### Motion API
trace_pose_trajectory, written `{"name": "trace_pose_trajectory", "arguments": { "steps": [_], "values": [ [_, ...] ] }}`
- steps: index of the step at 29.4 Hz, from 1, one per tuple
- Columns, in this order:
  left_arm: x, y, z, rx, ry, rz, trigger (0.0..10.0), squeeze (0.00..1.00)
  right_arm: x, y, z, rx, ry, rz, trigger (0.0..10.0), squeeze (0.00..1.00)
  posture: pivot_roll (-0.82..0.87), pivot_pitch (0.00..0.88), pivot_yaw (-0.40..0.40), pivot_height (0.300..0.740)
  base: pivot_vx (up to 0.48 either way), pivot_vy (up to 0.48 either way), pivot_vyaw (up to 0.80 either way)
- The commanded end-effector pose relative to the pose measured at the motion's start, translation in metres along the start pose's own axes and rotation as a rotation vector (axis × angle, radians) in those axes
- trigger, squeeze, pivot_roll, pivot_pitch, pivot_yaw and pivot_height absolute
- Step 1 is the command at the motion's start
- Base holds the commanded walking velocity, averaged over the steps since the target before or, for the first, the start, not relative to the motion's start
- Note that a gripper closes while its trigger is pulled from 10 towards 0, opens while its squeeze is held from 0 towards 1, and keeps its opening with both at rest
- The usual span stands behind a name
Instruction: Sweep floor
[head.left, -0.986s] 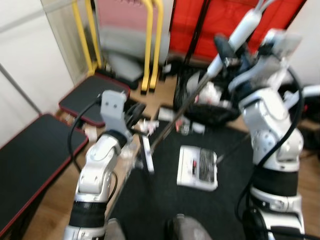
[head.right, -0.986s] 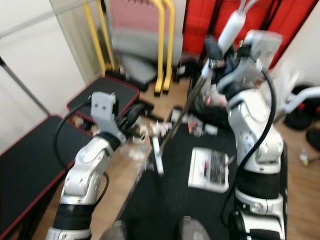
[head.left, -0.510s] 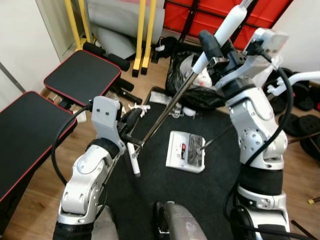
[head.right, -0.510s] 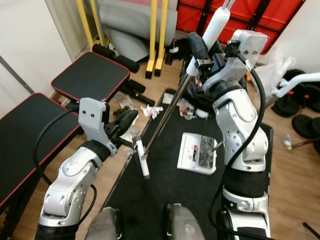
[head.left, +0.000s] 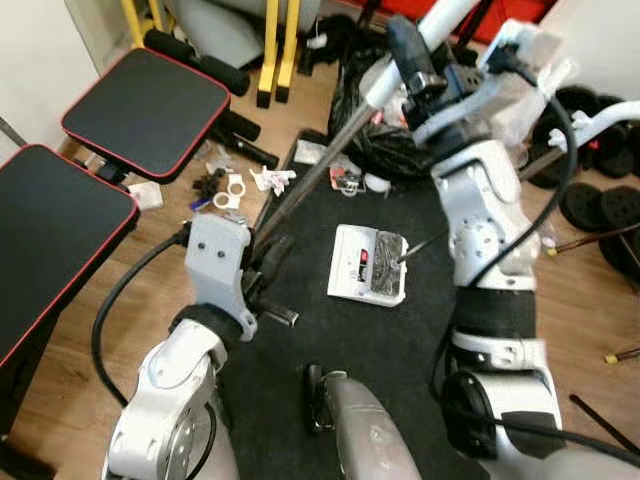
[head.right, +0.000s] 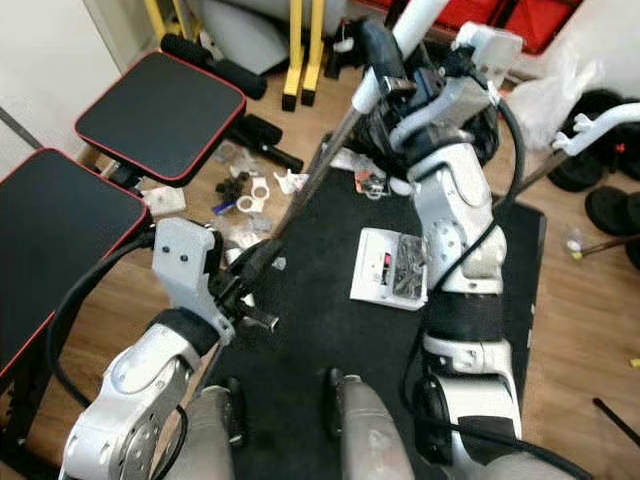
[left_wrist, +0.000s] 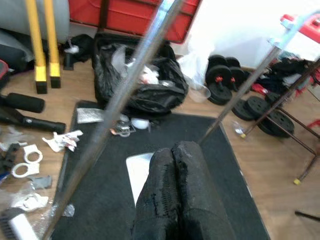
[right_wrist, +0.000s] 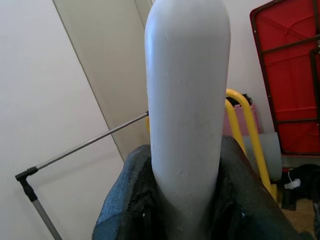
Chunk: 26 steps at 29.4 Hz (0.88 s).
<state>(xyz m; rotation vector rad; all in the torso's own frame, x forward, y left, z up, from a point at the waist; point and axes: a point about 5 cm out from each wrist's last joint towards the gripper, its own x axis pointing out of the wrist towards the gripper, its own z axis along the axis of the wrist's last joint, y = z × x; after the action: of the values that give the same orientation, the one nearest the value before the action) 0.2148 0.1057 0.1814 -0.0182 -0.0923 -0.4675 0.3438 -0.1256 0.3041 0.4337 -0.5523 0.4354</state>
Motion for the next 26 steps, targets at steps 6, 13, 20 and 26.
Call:
{"name": "trace_pose_trajectory", "arguments": {
  "steps": [6, 13, 20, 26],
  "values": [
    [-0.011, -0.008, 0.002, -0.018, 0.035, -0.01, 10.0, 0.0, 0.006, -0.002, 0.018, 0.002, -0.145, 0.029, 10.0, 0.0, -0.1, 0.44, -0.194, 0.74, 0.0, 0.0, 0.0],
    [-0.02, -0.009, 0.007, -0.013, 0.048, -0.002, 10.0, 0.0, 0.017, -0.006, 0.028, -0.044, -0.228, 0.014, 10.0, 0.0, -0.08, 0.469, -0.198, 0.74, 0.0, 0.0, 0.0],
    [-0.03, -0.011, 0.011, -0.013, 0.066, 0.008, 10.0, 0.0, 0.045, -0.002, 0.012, -0.116, -0.05, -0.071, 10.0, 0.0, -0.05, 0.494, -0.209, 0.74, 0.0, 0.0, 0.0],
    [-0.031, -0.013, 0.012, -0.016, 0.073, 0.011, 10.0, 0.0, 0.057, 0.011, 0.024, -0.121, -0.023, -0.087, 10.0, 0.0, -0.06, 0.497, -0.213, 0.74, 0.0, 0.0, 0.0]
  ]
}}
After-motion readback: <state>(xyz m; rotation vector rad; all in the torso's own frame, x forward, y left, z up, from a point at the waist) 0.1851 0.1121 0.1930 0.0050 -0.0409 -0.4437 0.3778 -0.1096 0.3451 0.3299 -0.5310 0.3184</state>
